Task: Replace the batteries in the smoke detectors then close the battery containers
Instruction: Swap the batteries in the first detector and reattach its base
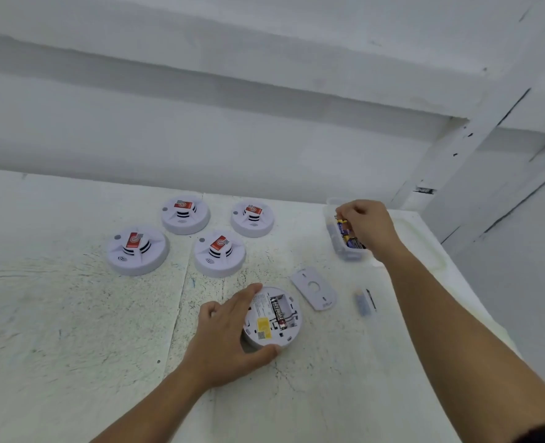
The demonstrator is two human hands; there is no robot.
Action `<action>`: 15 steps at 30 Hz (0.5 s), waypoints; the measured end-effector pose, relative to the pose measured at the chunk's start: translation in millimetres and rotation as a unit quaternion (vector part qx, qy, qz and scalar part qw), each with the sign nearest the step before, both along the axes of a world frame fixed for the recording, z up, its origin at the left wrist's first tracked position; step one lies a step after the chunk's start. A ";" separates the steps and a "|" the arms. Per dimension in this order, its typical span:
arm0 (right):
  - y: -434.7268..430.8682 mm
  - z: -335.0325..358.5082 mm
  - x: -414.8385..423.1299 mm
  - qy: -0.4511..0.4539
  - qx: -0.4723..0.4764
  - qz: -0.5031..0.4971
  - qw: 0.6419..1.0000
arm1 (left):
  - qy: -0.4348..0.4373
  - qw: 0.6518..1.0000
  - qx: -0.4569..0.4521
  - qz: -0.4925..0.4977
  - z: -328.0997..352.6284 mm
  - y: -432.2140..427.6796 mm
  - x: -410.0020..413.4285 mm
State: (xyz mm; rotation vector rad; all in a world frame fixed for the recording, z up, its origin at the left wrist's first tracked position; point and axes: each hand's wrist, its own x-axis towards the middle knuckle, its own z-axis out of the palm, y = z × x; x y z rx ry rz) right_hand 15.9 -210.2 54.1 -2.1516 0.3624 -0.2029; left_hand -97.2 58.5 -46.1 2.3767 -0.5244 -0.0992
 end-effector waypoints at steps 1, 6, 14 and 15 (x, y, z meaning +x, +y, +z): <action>-7.5 -2.1 8.5 0.014 -0.050 -0.015 0.999 | 0.002 1.000 0.003 0.000 1.3 0.0 -0.1; -23.3 -13.5 30.0 0.164 -0.210 0.053 0.962 | 0.009 1.000 0.012 -0.004 6.4 0.1 -0.2; -21.8 -20.6 40.3 0.253 -0.280 0.140 0.915 | 0.011 1.000 -0.011 0.008 8.5 -0.2 -0.5; -21.9 -20.4 39.8 0.254 -0.289 0.143 0.912 | 0.010 1.000 -0.011 0.009 8.2 -0.1 -0.3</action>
